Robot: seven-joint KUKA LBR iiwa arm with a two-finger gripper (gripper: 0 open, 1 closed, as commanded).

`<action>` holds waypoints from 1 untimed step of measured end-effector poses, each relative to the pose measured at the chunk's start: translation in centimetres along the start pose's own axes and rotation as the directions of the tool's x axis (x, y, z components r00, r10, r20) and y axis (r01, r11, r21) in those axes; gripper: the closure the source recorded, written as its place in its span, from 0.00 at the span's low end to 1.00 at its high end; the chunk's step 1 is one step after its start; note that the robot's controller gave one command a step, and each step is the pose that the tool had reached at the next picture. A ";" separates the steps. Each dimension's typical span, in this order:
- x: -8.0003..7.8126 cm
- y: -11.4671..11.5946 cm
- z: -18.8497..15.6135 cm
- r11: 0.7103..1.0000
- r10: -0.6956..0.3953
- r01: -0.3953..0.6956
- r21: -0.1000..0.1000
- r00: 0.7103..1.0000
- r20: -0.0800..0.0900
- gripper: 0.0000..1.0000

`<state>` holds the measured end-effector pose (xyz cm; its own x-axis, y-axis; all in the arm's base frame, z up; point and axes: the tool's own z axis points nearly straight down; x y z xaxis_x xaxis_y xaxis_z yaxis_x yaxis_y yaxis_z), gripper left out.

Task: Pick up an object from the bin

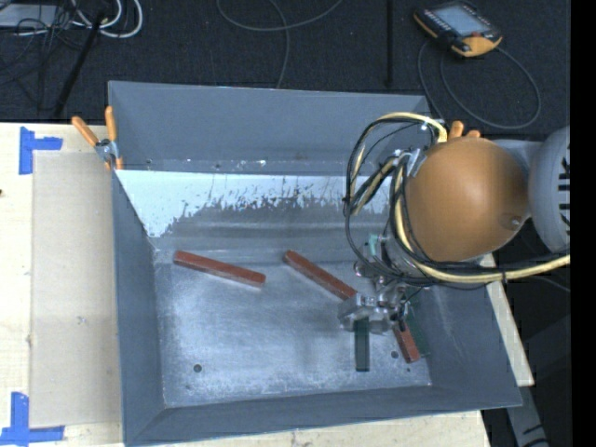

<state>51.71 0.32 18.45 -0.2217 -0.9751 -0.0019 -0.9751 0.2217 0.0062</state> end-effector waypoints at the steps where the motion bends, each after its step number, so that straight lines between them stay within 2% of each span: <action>1: 0.5 -2.3 -2.8 1.000 -0.002 0.002 0.005 1.000 0.001 1.00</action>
Offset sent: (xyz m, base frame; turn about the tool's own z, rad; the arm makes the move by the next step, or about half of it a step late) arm -0.0479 -0.0040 0.0782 0.0013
